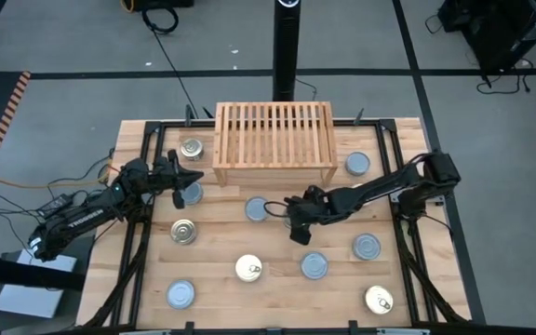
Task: Stack canned seafood by type on shelf
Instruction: Put the blue-pink tuna can on the shelf
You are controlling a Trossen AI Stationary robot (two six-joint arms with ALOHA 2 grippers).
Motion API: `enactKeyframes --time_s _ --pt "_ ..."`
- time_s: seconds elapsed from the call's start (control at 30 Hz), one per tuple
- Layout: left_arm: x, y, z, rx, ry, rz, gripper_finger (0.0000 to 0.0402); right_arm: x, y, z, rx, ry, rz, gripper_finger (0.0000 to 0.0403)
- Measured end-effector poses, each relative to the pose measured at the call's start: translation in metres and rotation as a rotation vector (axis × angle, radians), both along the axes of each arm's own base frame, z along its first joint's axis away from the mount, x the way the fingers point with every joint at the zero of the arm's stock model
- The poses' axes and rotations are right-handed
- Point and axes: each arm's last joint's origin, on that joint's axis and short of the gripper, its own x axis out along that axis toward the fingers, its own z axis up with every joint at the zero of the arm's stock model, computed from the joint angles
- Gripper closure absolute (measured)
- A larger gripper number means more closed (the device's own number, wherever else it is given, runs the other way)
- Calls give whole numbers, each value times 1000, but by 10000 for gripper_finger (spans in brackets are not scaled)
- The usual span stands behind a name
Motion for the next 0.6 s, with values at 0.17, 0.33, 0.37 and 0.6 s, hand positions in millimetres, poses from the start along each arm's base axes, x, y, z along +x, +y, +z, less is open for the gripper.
enactKeyframes --time_s 0.17,0.33,0.37,0.6 --pt "0 0 0 1 0 -3 383 4 -1 1 -42 3 18 4" --pt "0 0 0 0 2 -3 383 3 -2 2 -67 3 21 4" --pt "0 0 0 -1 3 -3 383 3 -2 3 -69 2 26 5" --pt "0 0 0 -1 3 -10 383 3 -1 6 -13 27 60 35"
